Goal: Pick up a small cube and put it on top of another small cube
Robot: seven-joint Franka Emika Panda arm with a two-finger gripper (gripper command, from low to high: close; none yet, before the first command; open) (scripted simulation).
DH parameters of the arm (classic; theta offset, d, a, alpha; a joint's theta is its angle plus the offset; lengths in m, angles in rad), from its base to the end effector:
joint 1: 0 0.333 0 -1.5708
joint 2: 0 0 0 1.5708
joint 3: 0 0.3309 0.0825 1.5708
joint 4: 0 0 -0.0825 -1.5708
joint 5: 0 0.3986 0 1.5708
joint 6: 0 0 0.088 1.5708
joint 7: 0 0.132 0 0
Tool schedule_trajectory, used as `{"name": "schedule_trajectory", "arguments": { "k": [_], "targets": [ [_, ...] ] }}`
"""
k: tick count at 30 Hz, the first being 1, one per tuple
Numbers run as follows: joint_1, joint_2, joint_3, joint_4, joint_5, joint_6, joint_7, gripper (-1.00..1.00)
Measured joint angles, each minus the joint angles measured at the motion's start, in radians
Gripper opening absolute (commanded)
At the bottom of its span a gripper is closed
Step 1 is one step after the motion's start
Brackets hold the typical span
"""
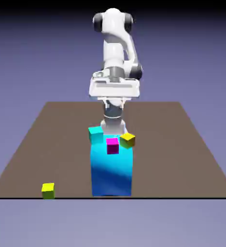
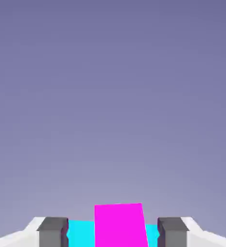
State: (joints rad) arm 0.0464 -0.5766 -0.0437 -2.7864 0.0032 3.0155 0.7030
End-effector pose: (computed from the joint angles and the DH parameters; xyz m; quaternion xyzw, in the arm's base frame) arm 0.4141 0.0009 0.4557 -0.8632 0.3182 -0.3631 0.1477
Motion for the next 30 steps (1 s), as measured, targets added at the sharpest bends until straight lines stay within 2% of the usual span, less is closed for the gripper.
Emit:
{"name": "schedule_trajectory", "arguments": {
  "k": [30],
  "targets": [
    [0.856, -0.164, -1.087, 0.587, 0.081, -0.536, -0.945, 0.00]
  ]
}}
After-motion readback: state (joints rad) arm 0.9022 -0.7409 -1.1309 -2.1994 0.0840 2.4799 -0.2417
